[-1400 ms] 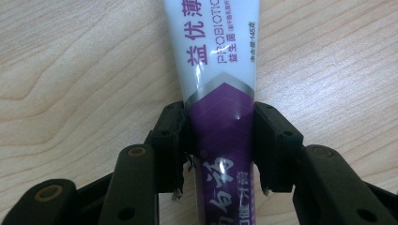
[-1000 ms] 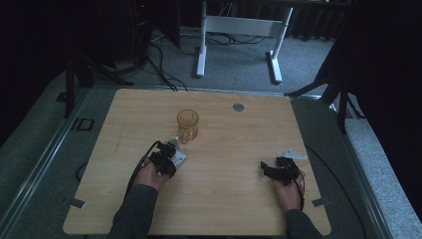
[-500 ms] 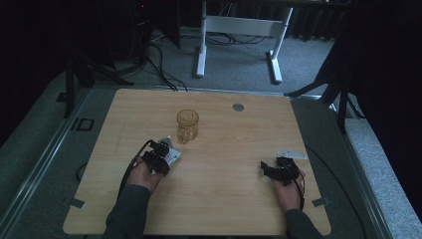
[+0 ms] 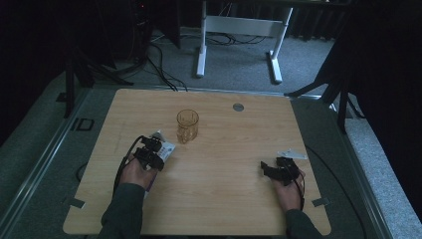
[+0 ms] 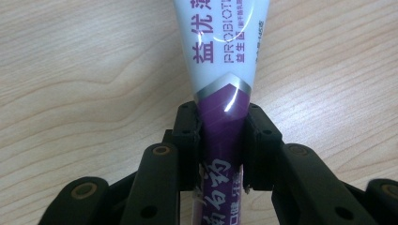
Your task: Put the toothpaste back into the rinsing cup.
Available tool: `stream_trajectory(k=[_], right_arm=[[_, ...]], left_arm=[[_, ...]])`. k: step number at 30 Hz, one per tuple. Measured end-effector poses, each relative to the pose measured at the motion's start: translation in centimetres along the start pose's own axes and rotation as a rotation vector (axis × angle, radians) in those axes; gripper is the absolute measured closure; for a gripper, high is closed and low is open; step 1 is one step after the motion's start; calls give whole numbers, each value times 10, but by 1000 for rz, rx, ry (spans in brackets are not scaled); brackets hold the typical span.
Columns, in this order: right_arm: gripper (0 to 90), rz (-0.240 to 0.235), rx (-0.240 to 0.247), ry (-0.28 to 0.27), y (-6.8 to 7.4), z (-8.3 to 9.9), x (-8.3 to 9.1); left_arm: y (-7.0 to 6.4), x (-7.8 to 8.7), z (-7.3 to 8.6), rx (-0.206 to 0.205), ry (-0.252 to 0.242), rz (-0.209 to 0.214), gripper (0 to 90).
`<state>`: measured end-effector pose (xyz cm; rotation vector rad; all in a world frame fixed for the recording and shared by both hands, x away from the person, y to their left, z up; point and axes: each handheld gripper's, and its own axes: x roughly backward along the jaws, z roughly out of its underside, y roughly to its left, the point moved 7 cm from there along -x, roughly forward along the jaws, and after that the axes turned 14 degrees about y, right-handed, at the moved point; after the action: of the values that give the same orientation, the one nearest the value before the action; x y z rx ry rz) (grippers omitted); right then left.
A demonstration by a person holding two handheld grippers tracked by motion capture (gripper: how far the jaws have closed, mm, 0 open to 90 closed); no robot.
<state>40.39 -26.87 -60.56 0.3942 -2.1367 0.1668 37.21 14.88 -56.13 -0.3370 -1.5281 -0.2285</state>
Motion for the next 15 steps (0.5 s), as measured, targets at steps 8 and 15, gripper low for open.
stream_trajectory(k=[8,15], right_arm=[[294,1,1,0,0,0,0],[294,1,1,0,0,0,0]], left_arm=[[5,5,1,14,-52,-19,705],[7,8,2,20,-66,-12,705]])
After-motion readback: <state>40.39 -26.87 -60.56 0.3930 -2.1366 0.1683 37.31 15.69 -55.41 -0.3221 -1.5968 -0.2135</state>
